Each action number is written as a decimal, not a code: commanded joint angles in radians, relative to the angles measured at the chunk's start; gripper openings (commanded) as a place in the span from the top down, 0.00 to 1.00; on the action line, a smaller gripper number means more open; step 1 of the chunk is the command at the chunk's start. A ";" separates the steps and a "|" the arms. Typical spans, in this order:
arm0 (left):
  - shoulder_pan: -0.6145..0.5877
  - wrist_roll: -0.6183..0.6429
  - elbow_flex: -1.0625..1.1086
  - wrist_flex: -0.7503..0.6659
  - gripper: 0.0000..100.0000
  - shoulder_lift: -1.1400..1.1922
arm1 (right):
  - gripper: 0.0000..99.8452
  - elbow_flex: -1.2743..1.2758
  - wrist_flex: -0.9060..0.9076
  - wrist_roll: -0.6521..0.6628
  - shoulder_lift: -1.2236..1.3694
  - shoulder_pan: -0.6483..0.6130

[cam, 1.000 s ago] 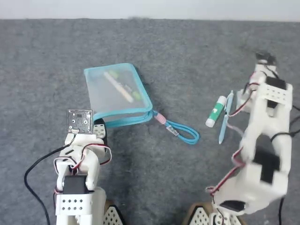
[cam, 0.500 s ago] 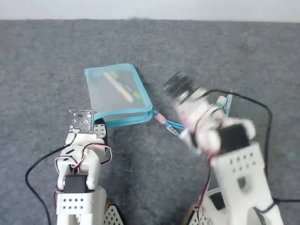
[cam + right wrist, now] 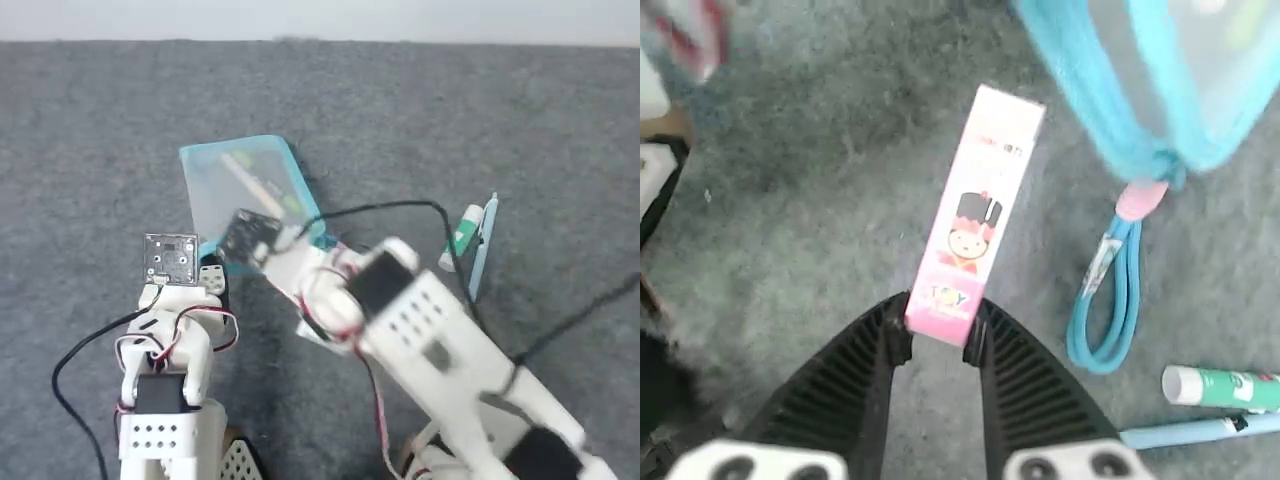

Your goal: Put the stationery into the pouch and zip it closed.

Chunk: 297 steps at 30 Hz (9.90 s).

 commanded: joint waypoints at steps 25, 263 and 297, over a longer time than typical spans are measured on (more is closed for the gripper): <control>0.046 -0.012 0.004 -0.014 0.99 -0.018 | 0.99 -1.174 0.209 -0.209 0.881 0.082; 0.091 -0.064 -0.027 0.060 0.99 -0.018 | 0.86 -0.069 -0.559 -0.427 0.711 0.756; 0.092 -0.064 -0.027 0.058 0.99 -0.018 | 0.99 -0.072 0.140 -0.008 -0.079 0.058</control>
